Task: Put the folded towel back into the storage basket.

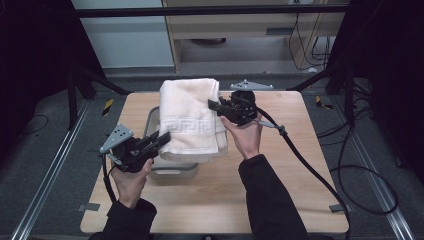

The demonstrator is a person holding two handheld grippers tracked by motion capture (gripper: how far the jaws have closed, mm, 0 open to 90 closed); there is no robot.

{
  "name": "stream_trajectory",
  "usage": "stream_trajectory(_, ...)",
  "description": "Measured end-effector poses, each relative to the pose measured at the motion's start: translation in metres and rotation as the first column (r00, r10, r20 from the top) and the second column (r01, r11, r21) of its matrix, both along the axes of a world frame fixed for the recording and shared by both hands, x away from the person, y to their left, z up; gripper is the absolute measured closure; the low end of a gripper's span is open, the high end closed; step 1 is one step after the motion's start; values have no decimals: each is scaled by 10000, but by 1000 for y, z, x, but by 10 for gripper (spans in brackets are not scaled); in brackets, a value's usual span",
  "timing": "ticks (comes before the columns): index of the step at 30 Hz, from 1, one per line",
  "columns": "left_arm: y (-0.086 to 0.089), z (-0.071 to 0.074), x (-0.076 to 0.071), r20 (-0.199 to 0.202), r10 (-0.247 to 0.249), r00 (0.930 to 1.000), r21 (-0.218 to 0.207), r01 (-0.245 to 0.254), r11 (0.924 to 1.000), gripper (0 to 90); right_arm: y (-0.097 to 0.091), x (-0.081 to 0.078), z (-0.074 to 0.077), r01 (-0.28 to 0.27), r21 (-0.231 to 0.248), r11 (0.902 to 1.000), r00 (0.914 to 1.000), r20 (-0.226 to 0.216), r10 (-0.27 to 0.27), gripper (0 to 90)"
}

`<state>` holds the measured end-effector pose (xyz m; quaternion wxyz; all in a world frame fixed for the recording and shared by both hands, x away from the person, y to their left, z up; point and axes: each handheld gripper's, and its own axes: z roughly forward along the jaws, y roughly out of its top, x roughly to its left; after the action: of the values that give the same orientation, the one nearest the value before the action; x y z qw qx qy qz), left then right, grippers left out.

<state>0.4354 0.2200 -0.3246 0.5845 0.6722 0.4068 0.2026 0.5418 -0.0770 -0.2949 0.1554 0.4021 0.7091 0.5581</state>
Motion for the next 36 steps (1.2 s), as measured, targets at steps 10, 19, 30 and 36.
stream_trajectory(10, 11, -1, 4, -114, 289, 9995, -77, -290, 9995, 731, 14, 8, -2, -49, 72, 10000, 9999, -161, 51, 700)
stream_trajectory(19, 19, -4, 8, -172, 587, 9981, 61, -586, 9983, 732, 25, 14, -7, -53, 93, 9999, 9999, -159, 54, 701)
stream_trajectory(30, 35, -4, 9, -264, 820, 9963, -182, -825, 9964, 732, 40, 16, -5, -128, 189, 9997, 9999, -114, 130, 701)
stream_trajectory(36, 41, -6, 11, -404, 995, 9942, -75, -999, 9950, 732, 53, 21, -11, -99, 121, 9999, 9997, -205, 101, 701)
